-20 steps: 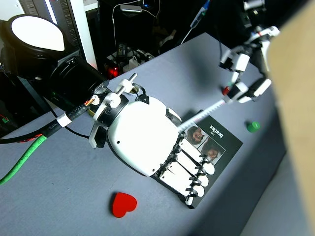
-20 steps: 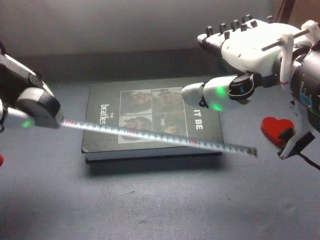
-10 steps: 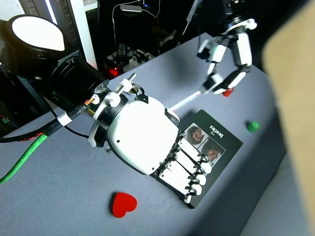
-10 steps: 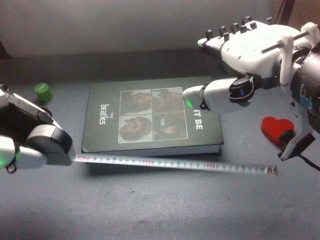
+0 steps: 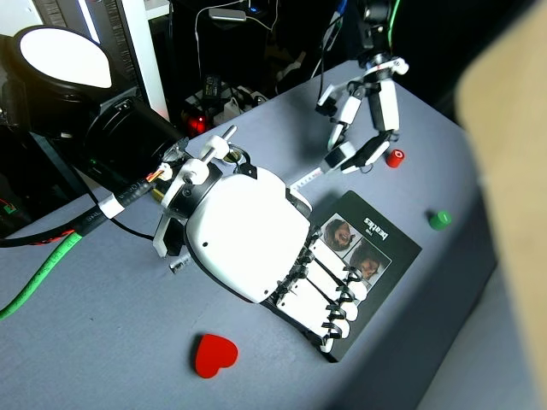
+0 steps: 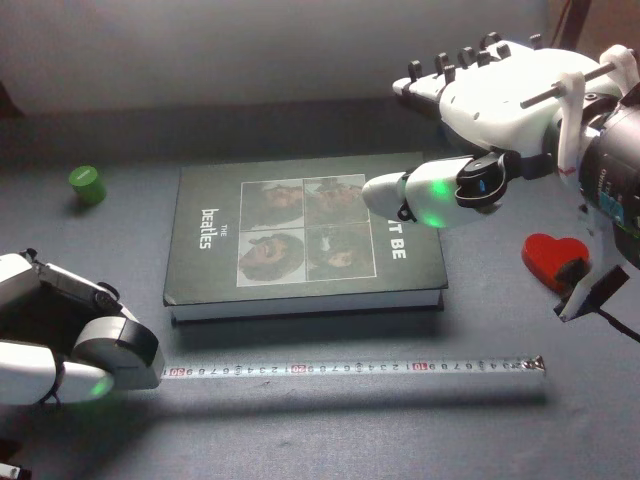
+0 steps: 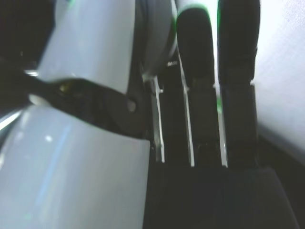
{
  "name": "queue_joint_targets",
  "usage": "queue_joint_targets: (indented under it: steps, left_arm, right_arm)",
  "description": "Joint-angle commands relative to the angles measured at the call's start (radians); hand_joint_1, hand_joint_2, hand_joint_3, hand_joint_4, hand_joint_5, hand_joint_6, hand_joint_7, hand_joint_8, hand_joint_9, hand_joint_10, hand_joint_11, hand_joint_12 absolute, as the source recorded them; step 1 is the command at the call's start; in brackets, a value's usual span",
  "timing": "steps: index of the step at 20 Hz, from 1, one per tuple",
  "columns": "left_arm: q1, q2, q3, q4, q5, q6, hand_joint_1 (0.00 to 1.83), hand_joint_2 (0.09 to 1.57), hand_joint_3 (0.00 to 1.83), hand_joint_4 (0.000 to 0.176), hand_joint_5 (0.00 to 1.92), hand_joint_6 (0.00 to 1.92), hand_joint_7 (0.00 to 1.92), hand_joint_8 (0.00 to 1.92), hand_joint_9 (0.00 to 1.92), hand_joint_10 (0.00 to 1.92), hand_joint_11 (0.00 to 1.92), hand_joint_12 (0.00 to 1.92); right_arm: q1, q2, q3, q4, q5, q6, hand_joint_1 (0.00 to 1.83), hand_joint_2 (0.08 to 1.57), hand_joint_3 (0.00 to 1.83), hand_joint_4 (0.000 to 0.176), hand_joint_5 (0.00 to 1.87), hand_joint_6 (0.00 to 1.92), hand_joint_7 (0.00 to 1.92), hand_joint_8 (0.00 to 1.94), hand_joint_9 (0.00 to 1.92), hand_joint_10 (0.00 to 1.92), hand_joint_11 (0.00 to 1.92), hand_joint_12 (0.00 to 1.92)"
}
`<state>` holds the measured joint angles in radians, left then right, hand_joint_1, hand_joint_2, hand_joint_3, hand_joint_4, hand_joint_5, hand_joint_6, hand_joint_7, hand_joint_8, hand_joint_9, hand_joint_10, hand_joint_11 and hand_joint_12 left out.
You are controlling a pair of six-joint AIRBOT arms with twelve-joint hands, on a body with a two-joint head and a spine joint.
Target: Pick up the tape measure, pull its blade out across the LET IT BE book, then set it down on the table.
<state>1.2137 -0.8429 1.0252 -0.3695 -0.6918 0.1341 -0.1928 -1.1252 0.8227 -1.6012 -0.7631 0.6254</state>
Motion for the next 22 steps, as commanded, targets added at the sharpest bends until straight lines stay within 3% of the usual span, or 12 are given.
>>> queue_joint_targets:
  steps: [1,2,3,4,5,6,10,11,12,13,16,22]
  left_arm:
    - [0.003,-0.006,0.013,-0.007,-0.119,-0.014,1.39,1.07,0.0,0.0,1.03,0.64,1.05,0.87,1.06,1.11,1.14,0.87]
    - [0.007,-0.011,0.022,-0.007,-0.121,-0.015,1.3,1.05,0.0,0.0,1.1,0.61,1.14,0.85,1.18,0.76,1.18,0.85]
    - [0.008,-0.017,0.029,-0.007,-0.122,-0.015,1.3,1.05,0.0,0.0,1.1,0.61,1.14,0.85,1.18,0.76,1.18,0.85]
    - [0.009,-0.021,0.035,-0.007,-0.122,-0.015,1.28,1.04,0.0,0.0,1.14,0.57,1.18,0.81,1.27,0.55,1.19,0.8]
    - [0.009,-0.027,0.039,-0.007,-0.122,-0.015,1.37,1.05,0.0,0.0,1.08,0.59,1.11,0.79,1.14,0.93,1.17,0.79]
    - [0.011,-0.03,0.042,-0.007,-0.122,-0.016,1.39,1.06,0.0,0.0,1.05,0.64,1.08,0.8,1.08,1.06,1.15,0.8]
    - [0.021,-0.032,0.042,-0.007,-0.122,-0.015,1.38,1.08,0.0,0.0,0.96,0.81,1.07,0.84,1.01,1.12,1.04,0.9]
    - [0.022,-0.031,0.042,-0.007,-0.122,-0.015,1.26,1.1,0.0,0.0,0.95,0.93,1.08,0.9,1.03,0.68,1.01,0.86]
    - [0.022,-0.03,0.044,-0.007,-0.124,-0.015,0.92,1.14,0.0,0.0,0.81,0.46,0.92,0.18,0.97,0.16,0.81,0.71]
    - [0.022,-0.028,0.046,-0.007,-0.127,-0.015,0.77,1.13,0.0,0.0,0.75,0.16,0.82,0.05,0.85,0.05,0.64,0.66]
    - [0.022,-0.017,0.048,-0.007,-0.127,-0.015,0.52,1.05,0.0,0.0,0.5,0.0,0.5,0.0,0.46,0.0,0.21,0.76]
    - [0.014,0.04,0.069,-0.001,-0.122,-0.015,0.44,1.0,0.0,0.0,0.39,0.0,0.33,0.0,0.34,0.0,0.1,0.78]
  right_arm:
    - [0.007,0.005,-0.003,-0.077,-0.023,0.003,0.06,1.11,0.0,0.0,0.12,0.01,0.19,0.01,0.22,0.01,0.0,0.84]
    - [0.007,0.005,-0.003,-0.077,-0.022,0.003,0.06,1.11,0.0,0.0,0.13,0.0,0.19,0.0,0.22,0.01,0.0,0.85]
    - [0.007,0.005,-0.004,-0.077,-0.021,0.003,0.06,1.11,0.0,0.0,0.13,0.0,0.19,0.0,0.22,0.01,0.0,0.85]
    - [0.007,0.005,-0.004,-0.077,-0.021,0.003,0.06,1.11,0.0,0.0,0.13,0.0,0.19,0.0,0.23,0.01,0.0,0.85]
    - [0.007,0.005,-0.004,-0.077,-0.021,0.003,0.06,1.11,0.0,0.0,0.13,0.0,0.19,0.0,0.23,0.01,0.0,0.86]
    - [0.007,0.005,-0.004,-0.077,-0.021,0.003,0.06,1.11,0.0,0.0,0.13,0.0,0.19,0.0,0.23,0.0,0.0,0.87]
    - [0.006,0.005,-0.005,-0.077,-0.021,0.003,0.06,1.11,0.0,0.0,0.13,0.0,0.2,0.0,0.24,0.0,0.0,0.9]
    - [0.006,0.005,-0.005,-0.077,-0.021,0.003,0.06,1.11,0.0,0.0,0.13,0.0,0.21,0.0,0.24,0.0,0.0,0.89]
    - [0.006,0.005,-0.006,-0.077,-0.021,0.003,0.06,1.11,0.0,0.0,0.14,0.0,0.22,0.01,0.24,0.0,0.0,0.89]
    - [0.006,0.005,-0.006,-0.077,-0.021,0.003,0.06,1.11,0.0,0.0,0.15,0.01,0.22,0.01,0.24,0.0,0.0,0.89]
    - [0.005,0.005,-0.007,-0.077,-0.02,0.003,0.06,1.11,0.0,0.0,0.15,0.01,0.22,0.01,0.24,0.0,0.0,0.89]
    - [0.004,0.005,-0.01,-0.077,-0.016,0.003,0.06,1.11,0.0,0.0,0.14,0.0,0.22,0.0,0.25,0.0,0.0,0.88]
